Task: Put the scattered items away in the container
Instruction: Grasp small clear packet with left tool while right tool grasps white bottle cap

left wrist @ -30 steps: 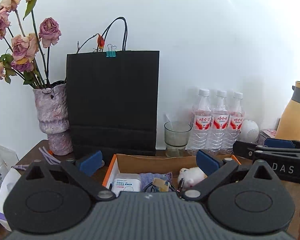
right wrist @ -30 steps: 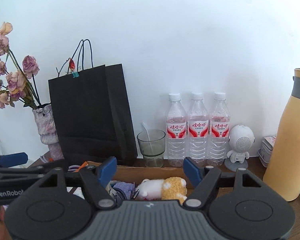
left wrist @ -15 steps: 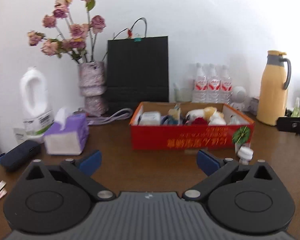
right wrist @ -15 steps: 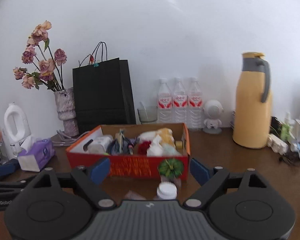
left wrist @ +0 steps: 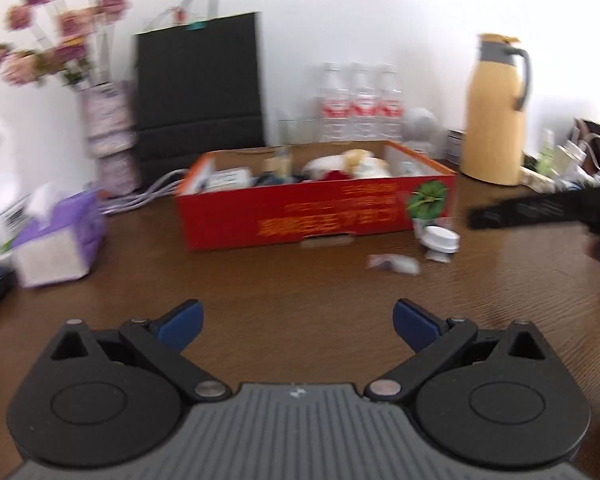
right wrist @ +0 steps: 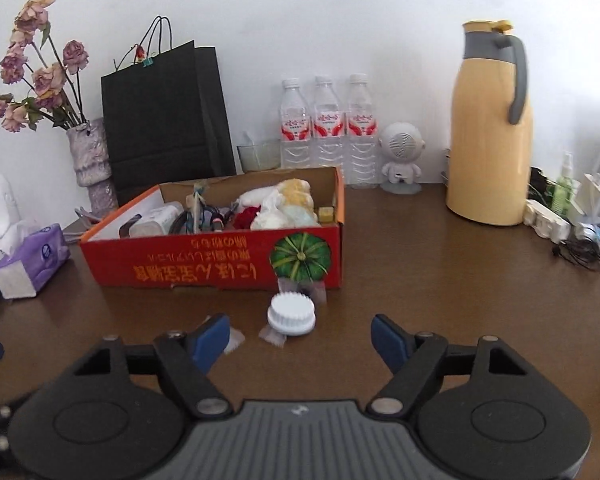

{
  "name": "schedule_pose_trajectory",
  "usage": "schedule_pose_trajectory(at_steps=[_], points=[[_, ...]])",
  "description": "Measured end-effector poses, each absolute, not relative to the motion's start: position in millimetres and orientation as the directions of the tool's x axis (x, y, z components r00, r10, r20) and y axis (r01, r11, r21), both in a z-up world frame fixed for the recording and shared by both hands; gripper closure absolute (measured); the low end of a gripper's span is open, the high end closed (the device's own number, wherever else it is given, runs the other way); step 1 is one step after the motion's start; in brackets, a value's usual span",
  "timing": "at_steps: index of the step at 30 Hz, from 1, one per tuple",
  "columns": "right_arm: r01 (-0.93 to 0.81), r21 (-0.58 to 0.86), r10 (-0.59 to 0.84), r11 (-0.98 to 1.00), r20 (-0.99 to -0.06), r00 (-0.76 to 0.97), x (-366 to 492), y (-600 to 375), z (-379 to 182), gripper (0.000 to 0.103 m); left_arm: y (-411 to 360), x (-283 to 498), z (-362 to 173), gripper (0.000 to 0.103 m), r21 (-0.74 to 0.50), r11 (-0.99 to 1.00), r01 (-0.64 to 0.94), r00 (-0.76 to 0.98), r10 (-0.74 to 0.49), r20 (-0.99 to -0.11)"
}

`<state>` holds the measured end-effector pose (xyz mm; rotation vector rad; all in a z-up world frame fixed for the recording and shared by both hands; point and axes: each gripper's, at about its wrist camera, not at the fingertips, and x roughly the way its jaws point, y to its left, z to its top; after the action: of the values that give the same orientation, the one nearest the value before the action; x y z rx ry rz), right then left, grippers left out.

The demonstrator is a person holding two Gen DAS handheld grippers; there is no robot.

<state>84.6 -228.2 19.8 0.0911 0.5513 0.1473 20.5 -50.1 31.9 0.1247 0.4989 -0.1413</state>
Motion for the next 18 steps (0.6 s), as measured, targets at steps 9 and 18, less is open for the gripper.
schedule_pose_trajectory(at_steps=[9, 18], points=[[-0.106, 0.192, 0.205, 0.976, -0.619, 0.758, 154.4, -217.7, -11.2, 0.067, -96.6, 107.3, 18.5, 0.016, 0.024, 0.943, 0.331, 0.767, -0.254, -0.589], [-0.101, 0.297, 0.243, 0.95, -0.492, 0.836, 122.8, -262.9, 0.7, 0.067, -114.7, 146.9, 0.5, 0.044, 0.022, 0.944, 0.33, 0.727, -0.239, -0.644]])
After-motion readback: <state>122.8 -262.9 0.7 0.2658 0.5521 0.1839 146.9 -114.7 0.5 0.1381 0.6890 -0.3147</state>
